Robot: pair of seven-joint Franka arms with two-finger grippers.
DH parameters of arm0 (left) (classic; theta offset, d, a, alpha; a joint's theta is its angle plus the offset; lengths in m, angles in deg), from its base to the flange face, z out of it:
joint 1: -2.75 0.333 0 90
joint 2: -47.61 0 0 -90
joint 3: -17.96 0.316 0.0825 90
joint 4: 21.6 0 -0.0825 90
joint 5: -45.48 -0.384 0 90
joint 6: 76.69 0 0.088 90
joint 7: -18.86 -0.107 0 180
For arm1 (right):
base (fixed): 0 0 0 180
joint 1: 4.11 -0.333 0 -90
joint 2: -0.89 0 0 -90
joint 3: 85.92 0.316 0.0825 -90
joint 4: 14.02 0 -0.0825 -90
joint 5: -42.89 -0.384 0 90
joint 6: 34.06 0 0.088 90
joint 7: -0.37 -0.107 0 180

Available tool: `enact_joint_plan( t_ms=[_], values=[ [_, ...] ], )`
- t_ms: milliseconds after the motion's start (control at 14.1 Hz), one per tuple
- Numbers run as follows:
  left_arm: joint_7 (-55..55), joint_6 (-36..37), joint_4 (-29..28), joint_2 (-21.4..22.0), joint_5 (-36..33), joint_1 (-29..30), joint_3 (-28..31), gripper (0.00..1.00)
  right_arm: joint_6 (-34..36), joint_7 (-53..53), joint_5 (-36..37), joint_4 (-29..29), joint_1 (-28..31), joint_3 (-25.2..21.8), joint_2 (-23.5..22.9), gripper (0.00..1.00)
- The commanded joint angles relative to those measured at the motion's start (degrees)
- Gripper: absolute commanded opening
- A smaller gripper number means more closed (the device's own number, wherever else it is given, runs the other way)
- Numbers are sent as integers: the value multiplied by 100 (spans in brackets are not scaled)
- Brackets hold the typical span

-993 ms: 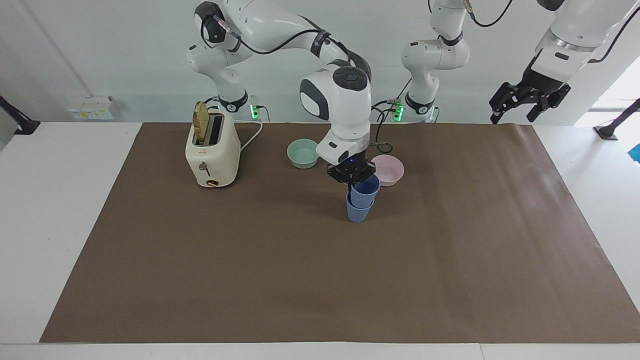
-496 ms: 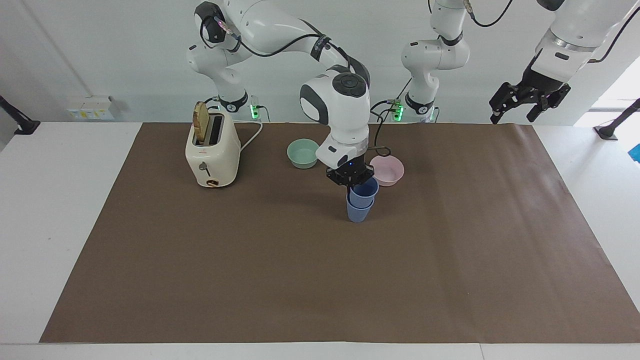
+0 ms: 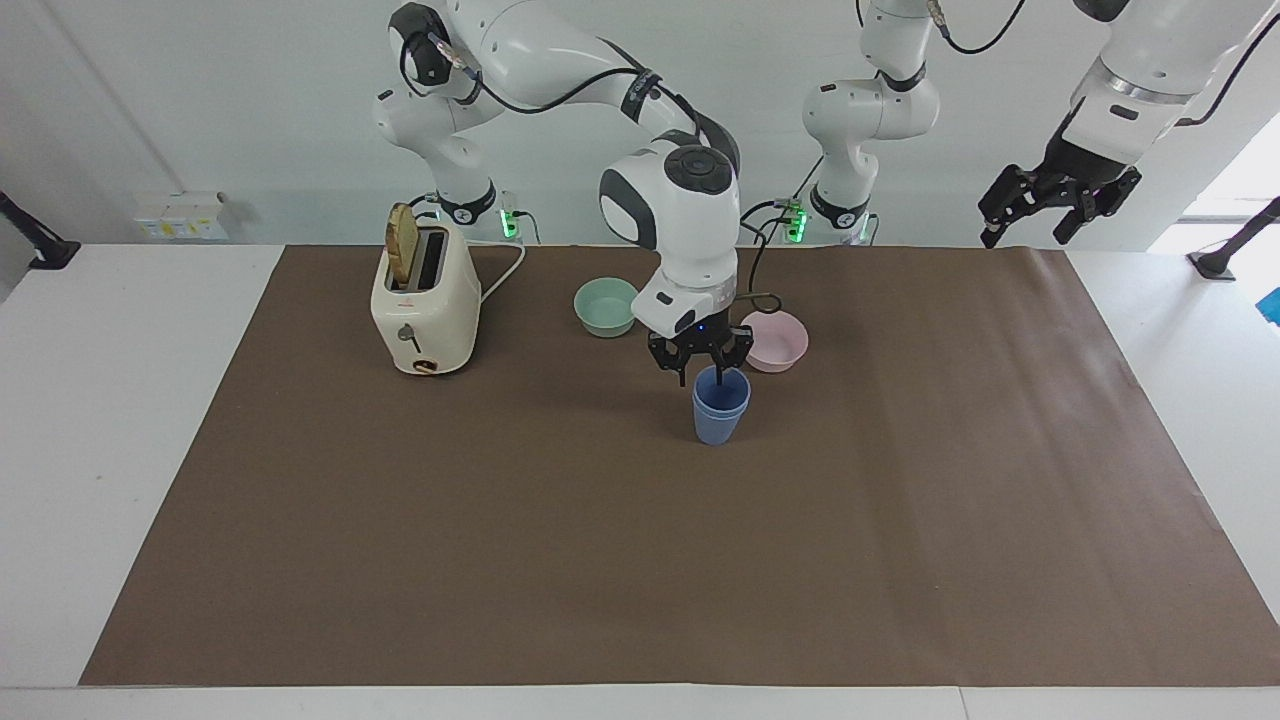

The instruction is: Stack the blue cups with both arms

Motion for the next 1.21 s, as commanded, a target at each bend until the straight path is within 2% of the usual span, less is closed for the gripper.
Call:
enact_joint_plan(
  t_ms=[0,213,496,709,1135],
  values=[
    [-26,63,-38,81,-56,56,-34,100,-88,-109,141,146,89,9,260,100],
    [-26,54,-46,81,-56,56,-34,100,8,224,281,146,484,0,523,100],
    [-26,63,-46,72,-56,56,-34,100,649,1067,281,146,1169,8,1041,100],
    [-26,54,-38,72,-56,56,-34,100,914,1201,229,155,1688,17,1393,100],
    [-26,54,-46,81,-56,56,-34,100,1616,1262,158,128,2102,0,2096,100]
  ],
)
